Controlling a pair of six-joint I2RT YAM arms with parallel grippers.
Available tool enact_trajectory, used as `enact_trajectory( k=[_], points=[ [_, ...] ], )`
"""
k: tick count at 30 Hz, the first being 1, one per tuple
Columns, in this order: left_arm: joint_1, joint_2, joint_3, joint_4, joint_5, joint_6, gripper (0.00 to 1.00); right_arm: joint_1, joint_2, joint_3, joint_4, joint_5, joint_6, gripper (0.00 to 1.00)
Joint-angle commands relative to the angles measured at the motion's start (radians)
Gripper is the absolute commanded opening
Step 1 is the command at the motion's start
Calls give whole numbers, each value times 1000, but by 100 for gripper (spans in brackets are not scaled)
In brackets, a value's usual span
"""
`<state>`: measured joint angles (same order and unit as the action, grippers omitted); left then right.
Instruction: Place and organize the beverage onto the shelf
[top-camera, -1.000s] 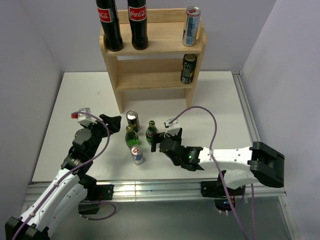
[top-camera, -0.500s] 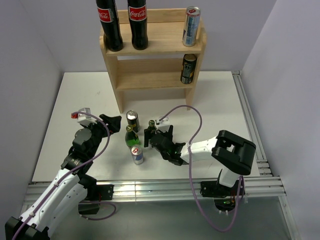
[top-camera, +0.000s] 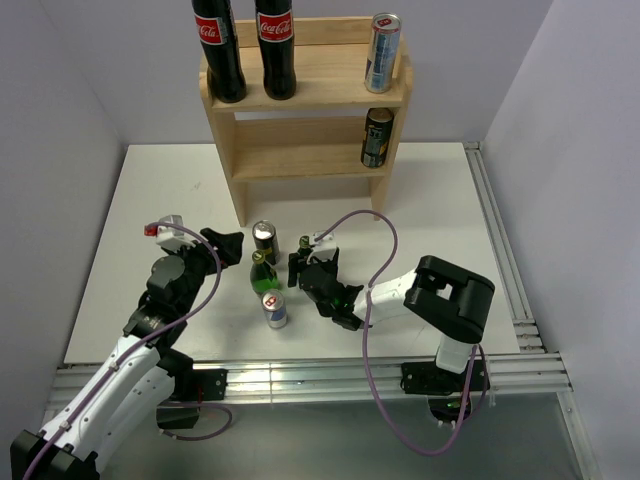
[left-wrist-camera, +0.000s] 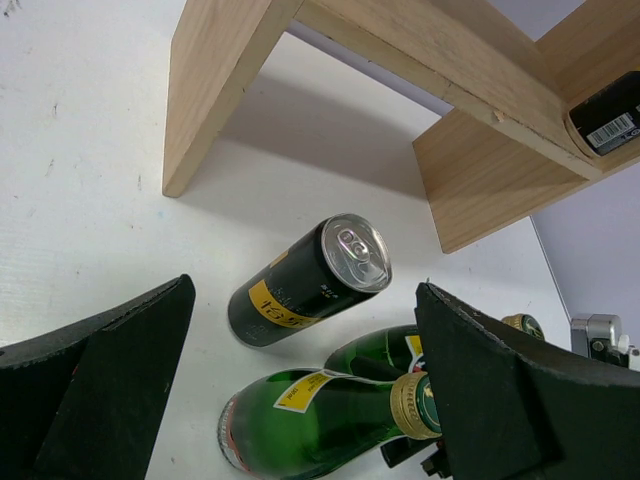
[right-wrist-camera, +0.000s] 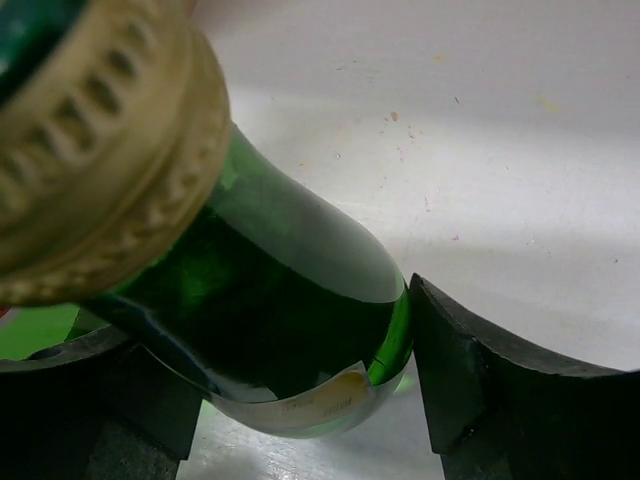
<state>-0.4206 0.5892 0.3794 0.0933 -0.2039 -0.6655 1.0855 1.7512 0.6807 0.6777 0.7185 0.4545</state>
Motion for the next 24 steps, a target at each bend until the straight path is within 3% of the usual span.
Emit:
enact_trajectory(
  k=[1,6,13,19,24],
  points=[
    [-3,4,-8,37,8,21,99,-7,-18,37,48,74,-13,0],
    [-3,8,-8,34,4,21,99,-6,-129,131,-175,177,-13,0],
    [-3,1,-7,33,3,18,99,-7,-257,406,-334,219,-190,0],
    [-3,-9,-2,25,-5,20,99,-24,-190,673,-365,167,-329,0],
    [-3,-23,-4,17,-17,21,99,-90,-50,896,-463,84,-336,0]
  ],
)
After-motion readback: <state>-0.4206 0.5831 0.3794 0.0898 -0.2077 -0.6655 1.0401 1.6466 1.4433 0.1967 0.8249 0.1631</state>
